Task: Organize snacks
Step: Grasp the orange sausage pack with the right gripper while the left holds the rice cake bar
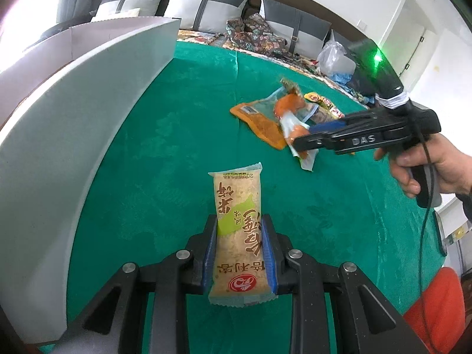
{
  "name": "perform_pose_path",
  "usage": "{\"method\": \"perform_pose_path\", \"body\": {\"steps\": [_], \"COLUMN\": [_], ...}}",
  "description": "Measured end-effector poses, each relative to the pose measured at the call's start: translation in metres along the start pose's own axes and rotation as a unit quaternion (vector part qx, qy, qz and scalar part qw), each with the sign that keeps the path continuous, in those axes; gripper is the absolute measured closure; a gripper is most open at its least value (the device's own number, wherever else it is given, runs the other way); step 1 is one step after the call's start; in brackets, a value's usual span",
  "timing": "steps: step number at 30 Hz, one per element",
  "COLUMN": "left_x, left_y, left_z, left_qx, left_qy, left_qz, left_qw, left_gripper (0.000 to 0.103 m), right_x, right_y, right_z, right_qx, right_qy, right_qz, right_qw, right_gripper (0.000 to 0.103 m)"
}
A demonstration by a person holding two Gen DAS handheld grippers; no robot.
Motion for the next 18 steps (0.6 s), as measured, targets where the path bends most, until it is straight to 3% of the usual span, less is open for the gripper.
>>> {"method": "perform_pose_path", "body": {"steps": [3,8,15,18], "left_x": [-0.001,0.003,0.003,-0.003], "left_y": [0.001,0.001,0.003,0.001], "left_z": [0.003,0.005,0.001,0.002], "left_qx": [-0.004,-0.007,-0.007,-0.007], "left_qy": [-0.001,0.003,0.005,0.006], "left_qz": [-0.001,0.001,0.003,-0.011], "left_qw": [1.0000,1.0000,1.0000,0.9999], "left_gripper": [0.076,0.076,0.076,0.076], "right_x": [-0.013,-0.021,-0.047,-0.048], "right_y": [-0.002,0.000,-0.006,-0.006], "right_z": [0.007,0.005,0.013,0.020], "right_qx": [0.014,-0.008,-0.029,-0.044], "right_qy": [-0.008,-0.013,0.011,0.021], "right_qz": [-0.024,-0.001,-0.044,-0.056], "right_qw": [1.000,1.000,0.999,0.997], "right_gripper": [0.048,0.049,0.032,0.041]}}
Point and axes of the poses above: each gripper's, at about its wrist camera, not at the fingertips, and z roughly the way its jaws point, x to its right, y to its underside, the point moved 1 cm from there along z, roughly the way its jaws point, and after that the axes turned 5 degrees about x, right-handed, at the moved point
